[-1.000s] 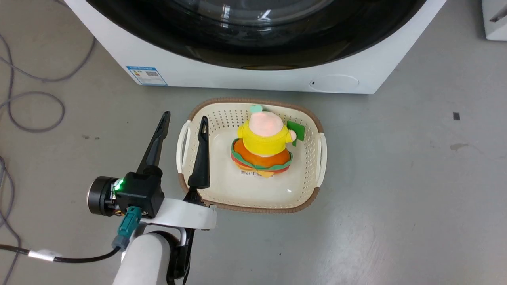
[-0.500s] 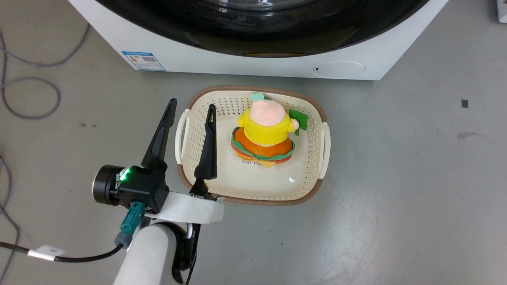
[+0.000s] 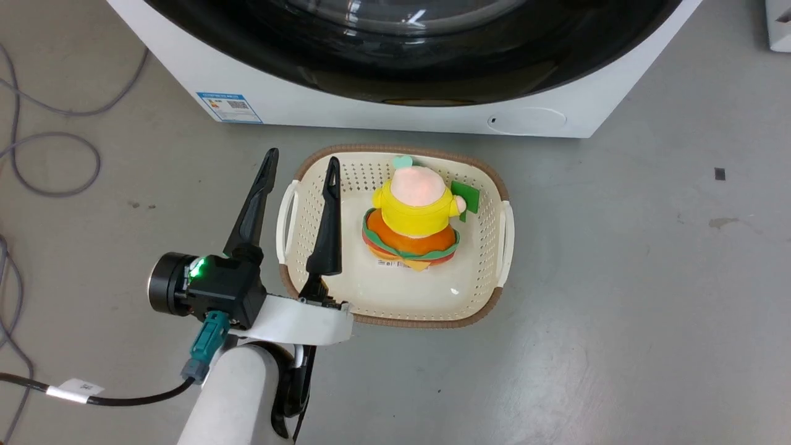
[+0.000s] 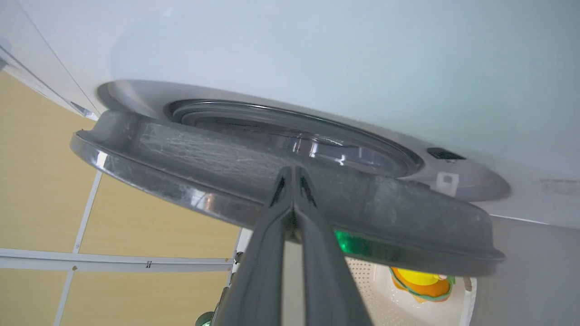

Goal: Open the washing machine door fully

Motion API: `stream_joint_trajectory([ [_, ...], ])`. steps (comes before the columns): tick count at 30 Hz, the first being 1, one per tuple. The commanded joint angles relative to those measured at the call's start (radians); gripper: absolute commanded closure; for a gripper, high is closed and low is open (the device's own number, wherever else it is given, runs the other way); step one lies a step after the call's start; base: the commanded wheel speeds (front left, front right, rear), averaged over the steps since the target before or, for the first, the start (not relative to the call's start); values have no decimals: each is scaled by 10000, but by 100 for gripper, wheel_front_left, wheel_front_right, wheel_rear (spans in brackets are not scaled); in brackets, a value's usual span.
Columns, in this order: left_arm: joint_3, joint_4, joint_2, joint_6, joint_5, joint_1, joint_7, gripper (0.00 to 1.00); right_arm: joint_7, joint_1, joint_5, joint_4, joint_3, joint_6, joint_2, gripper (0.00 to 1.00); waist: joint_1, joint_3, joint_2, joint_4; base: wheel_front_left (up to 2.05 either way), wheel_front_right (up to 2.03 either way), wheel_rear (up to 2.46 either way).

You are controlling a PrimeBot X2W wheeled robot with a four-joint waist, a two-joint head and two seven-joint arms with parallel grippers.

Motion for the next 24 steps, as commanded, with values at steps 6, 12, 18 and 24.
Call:
stream_joint_trajectory([
  [6, -9, 31, 14, 49, -66, 46, -55, 0, 278, 508, 54, -69, -54, 8, 86, 100, 0, -119, 0, -66, 0, 0, 0],
  [12, -19, 42, 14, 37, -58, 37, -55, 0, 133, 692, -17, -86, -188, 8, 101, 100, 0, -101, 0, -83, 0, 0, 0],
  [18, -13, 80, 14, 23, -45, 49, -55, 0, 158, 861, -41, -70, -270, 8, 168, 100, 0, -145, 0, -87, 0, 0, 0],
  [24, -3, 169, 14, 30, -36, 142, -55, 0, 422, 1196, -54, -113, -286, 8, 235, 100, 0, -344, 0, -108, 0, 0, 0],
])
